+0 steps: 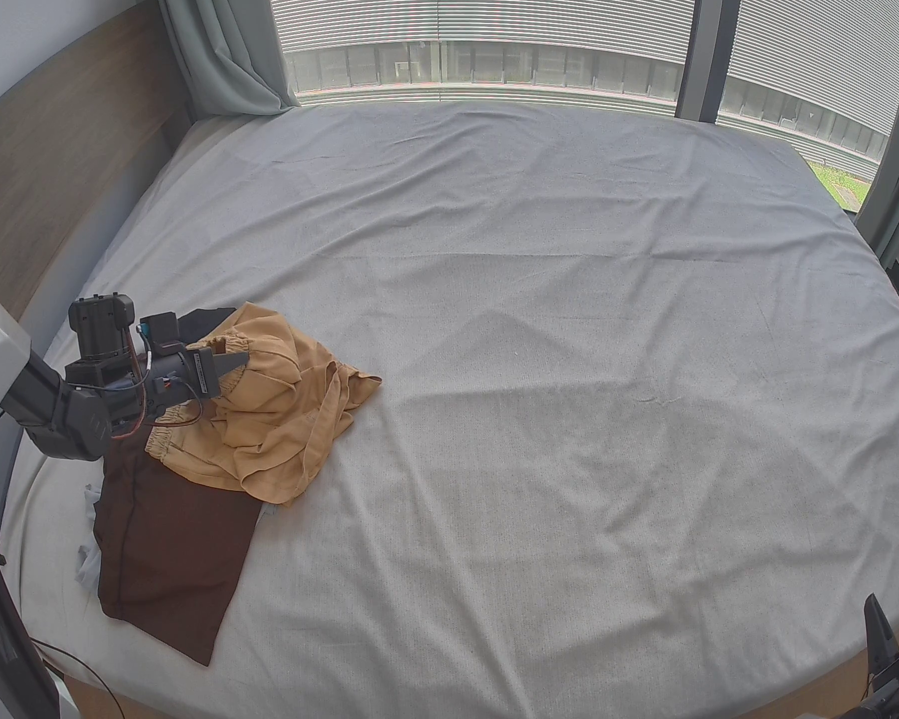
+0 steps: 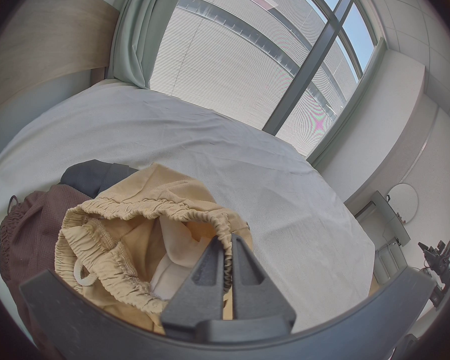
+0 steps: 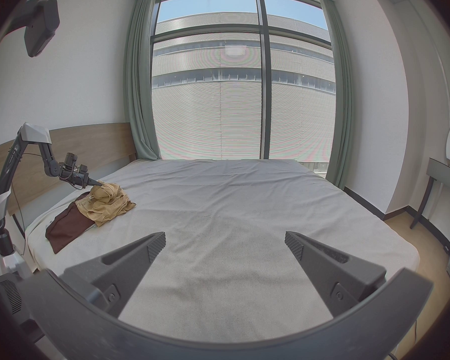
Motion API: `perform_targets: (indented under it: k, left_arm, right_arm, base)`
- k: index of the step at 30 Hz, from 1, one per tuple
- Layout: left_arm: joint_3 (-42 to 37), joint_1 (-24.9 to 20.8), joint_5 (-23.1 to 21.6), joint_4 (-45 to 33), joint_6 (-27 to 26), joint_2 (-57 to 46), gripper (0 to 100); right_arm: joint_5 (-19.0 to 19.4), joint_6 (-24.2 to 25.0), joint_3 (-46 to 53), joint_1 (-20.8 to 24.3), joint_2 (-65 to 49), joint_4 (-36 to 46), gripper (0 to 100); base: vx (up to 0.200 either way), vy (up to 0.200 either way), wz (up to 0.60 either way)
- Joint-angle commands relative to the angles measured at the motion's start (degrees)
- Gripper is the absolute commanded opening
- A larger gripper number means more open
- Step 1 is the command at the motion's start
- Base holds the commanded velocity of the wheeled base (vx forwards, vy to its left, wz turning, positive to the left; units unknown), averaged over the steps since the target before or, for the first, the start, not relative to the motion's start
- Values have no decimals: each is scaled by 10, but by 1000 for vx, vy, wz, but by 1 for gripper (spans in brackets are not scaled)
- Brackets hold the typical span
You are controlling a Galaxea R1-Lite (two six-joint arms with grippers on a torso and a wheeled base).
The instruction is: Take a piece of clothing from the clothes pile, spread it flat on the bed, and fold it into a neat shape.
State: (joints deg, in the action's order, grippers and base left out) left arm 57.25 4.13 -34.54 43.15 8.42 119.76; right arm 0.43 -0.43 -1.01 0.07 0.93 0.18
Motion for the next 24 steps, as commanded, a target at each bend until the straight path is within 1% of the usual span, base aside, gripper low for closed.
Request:
perform_targets:
  k: [1, 5, 9, 14, 18, 24]
  left_arm:
    - [-1, 3, -2, 0, 1, -1, 0]
    - [-12, 3, -4, 0, 5, -8, 0]
    - [-41, 11, -7, 0, 12, -31, 0]
    - [-68, 20, -8, 1, 33, -55, 0]
    - [-99, 28, -30, 2, 52, -82, 0]
    - [-124, 27, -31, 4, 58, -96, 0]
  right_arm:
    - [0, 0, 8, 0, -9, 0, 100]
    - [0, 0, 8, 0, -9, 0, 100]
    - [0, 1, 8, -1, -9, 0, 100]
    - [0, 1, 8, -1, -9, 0, 100]
    - [0, 0, 8, -1, -9, 0, 100]
    - [0, 0, 8, -1, -9, 0, 100]
  base:
    - [0, 0, 0]
    - [0, 0, 0]
    - [0, 0, 0]
    - [0, 0, 0]
    - [0, 0, 0]
    - [0, 0, 0]
